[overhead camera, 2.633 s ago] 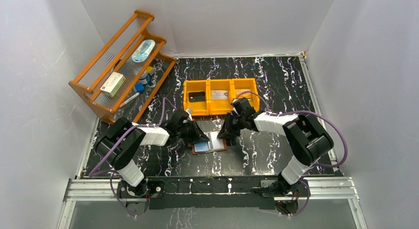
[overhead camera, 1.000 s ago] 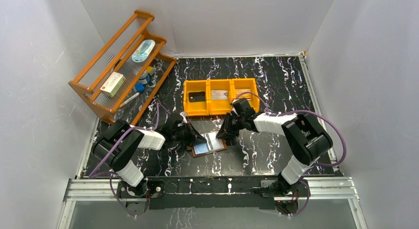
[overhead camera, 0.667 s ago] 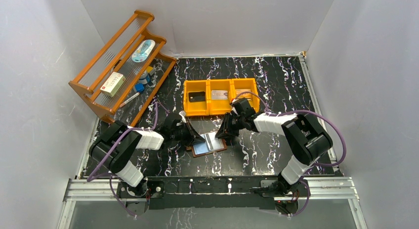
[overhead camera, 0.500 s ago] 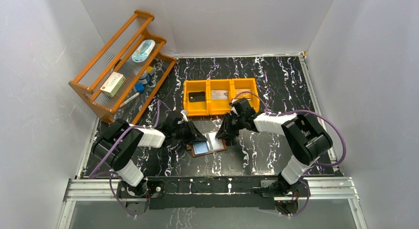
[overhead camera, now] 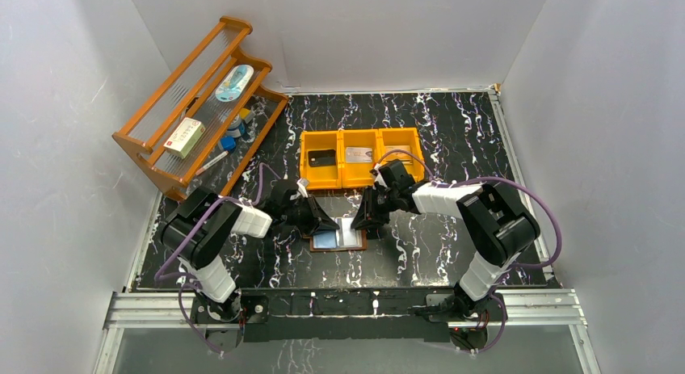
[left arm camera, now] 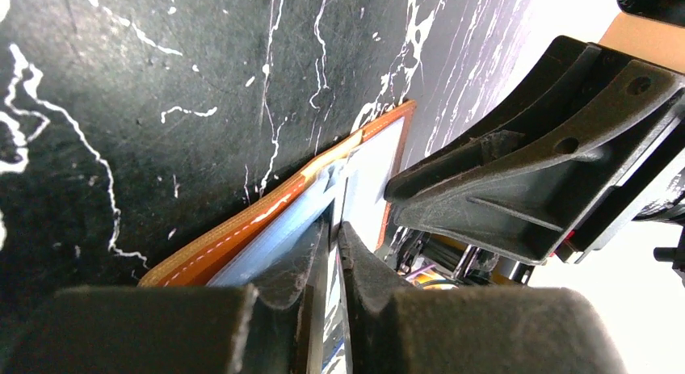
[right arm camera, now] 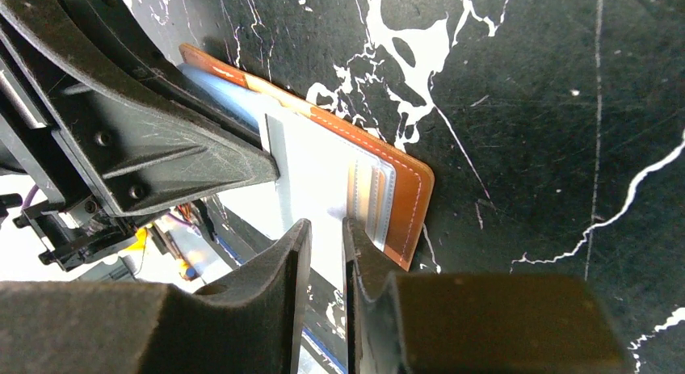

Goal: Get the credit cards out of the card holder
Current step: Remove the credit card from the card holder.

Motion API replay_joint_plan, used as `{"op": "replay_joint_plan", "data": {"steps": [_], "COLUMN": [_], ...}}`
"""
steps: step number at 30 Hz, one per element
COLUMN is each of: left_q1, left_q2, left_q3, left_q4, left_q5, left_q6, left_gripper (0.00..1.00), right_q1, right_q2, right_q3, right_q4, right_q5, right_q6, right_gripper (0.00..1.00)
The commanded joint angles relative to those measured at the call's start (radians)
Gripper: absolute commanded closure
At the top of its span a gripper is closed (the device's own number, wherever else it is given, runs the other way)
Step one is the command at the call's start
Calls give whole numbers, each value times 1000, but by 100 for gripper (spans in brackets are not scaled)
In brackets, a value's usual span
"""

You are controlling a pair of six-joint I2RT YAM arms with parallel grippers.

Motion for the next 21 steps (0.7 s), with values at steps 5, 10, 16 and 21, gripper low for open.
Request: {"op": "replay_joint_plan", "data": {"steps": [5,10,16,21], "left_q1": [-35,-38,-38,-39], "left_q2": [50,3,-82,-110], "left_q3": [50,64,126,153], "left_q4": [18,-112,-372,-452], "left_q5": [38,2,-141,-174], "left_q6": [29,109,249,300], "left_gripper": [100,100,100,100], "right_q1": [29,30,30,31], "right_q2": [44,25,-11,-1], "right_q3": [-34,-31,-17,27], "right_q4": [-46,-91,-147,-206], "right_q5": [95,179,275,305], "right_q6": [11,33,5,-49], "right_gripper": [71,69,73,81]}}
